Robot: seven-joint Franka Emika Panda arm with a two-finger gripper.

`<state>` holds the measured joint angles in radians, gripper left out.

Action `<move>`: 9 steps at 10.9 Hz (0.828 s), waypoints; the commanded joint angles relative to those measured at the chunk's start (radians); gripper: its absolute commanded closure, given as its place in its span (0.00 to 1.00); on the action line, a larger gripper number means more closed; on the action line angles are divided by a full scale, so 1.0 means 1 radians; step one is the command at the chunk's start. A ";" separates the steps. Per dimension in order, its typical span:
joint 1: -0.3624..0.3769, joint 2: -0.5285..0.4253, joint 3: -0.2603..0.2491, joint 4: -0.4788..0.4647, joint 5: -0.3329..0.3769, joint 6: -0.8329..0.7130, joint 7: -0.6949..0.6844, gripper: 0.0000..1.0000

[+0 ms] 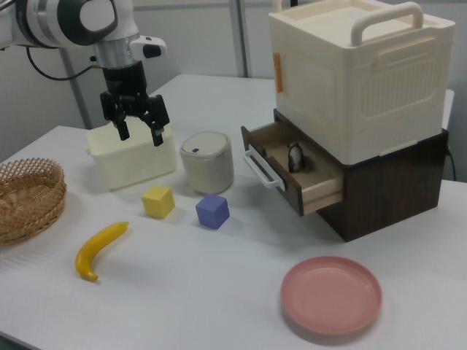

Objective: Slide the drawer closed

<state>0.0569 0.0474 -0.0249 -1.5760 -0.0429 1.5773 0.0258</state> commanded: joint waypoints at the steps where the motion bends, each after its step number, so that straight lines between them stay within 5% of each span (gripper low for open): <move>1: -0.002 0.000 -0.007 -0.006 0.003 0.017 -0.013 0.00; 9: 0.001 0.002 -0.007 -0.006 0.005 0.018 -0.030 0.00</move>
<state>0.0533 0.0488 -0.0260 -1.5760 -0.0429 1.5773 0.0250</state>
